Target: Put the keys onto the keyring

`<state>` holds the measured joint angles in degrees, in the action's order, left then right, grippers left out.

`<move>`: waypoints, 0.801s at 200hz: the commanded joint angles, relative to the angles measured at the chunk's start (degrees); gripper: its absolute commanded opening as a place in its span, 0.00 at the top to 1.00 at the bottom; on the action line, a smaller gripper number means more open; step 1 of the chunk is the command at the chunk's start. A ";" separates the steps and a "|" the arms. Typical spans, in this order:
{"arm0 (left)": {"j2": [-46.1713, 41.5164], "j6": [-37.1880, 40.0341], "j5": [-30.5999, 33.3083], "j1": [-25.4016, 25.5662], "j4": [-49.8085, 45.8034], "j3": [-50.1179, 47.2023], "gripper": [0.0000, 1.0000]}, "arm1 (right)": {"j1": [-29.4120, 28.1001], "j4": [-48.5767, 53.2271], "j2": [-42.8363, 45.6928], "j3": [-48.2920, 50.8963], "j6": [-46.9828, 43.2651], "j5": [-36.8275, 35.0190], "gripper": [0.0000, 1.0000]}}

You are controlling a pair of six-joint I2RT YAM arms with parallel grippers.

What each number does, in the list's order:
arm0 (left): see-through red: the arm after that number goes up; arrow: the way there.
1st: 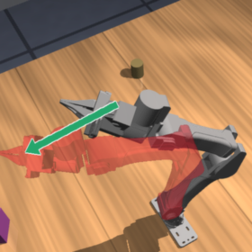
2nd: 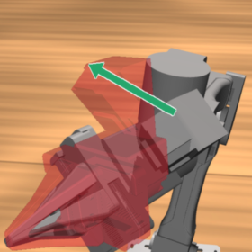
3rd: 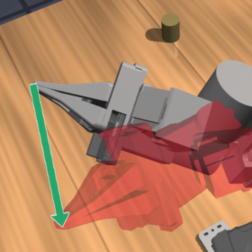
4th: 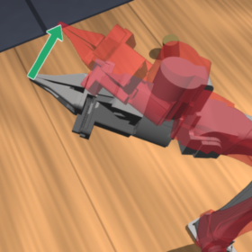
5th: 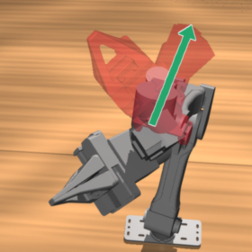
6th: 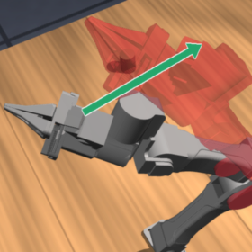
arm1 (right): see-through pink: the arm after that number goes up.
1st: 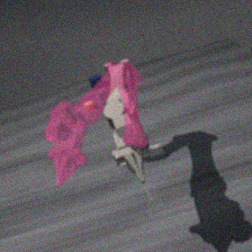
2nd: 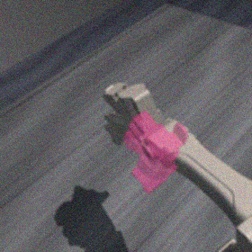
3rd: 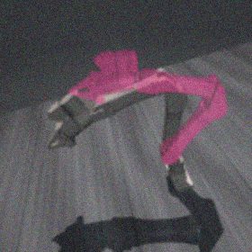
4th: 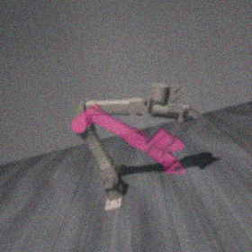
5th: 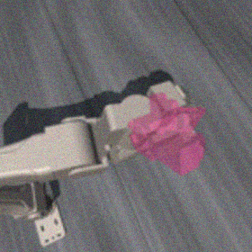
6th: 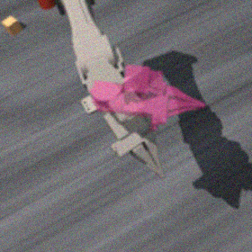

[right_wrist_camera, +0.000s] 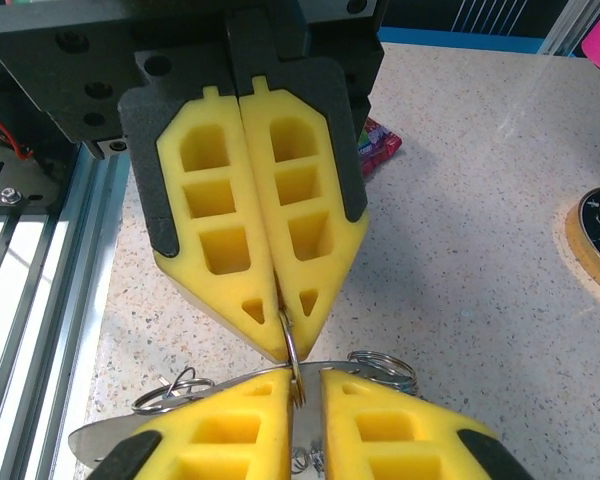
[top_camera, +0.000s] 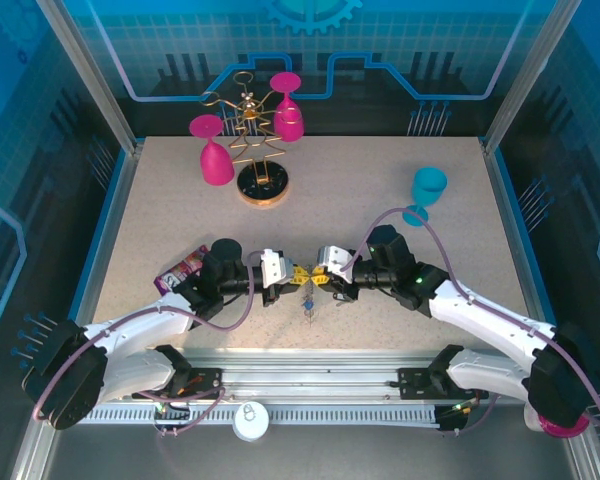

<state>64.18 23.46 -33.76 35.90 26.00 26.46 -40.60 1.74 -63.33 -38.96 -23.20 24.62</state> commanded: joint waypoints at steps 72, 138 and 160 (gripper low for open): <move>0.22 1.15 -1.84 0.65 -0.29 2.51 0.90 | -1.47 -0.67 -1.30 -2.21 0.09 4.28 1.00; 0.48 1.68 -2.73 0.79 -1.91 3.24 0.92 | -2.86 -2.65 -2.67 -2.90 0.87 4.85 1.00; 0.29 2.11 -2.59 0.84 -2.22 3.34 1.00 | -3.02 -2.47 -2.78 -3.05 1.05 4.32 1.00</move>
<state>64.18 24.53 -33.95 35.99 23.66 26.96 -41.54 2.09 -65.28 -39.77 -22.94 25.93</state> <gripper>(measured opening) 0.055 0.054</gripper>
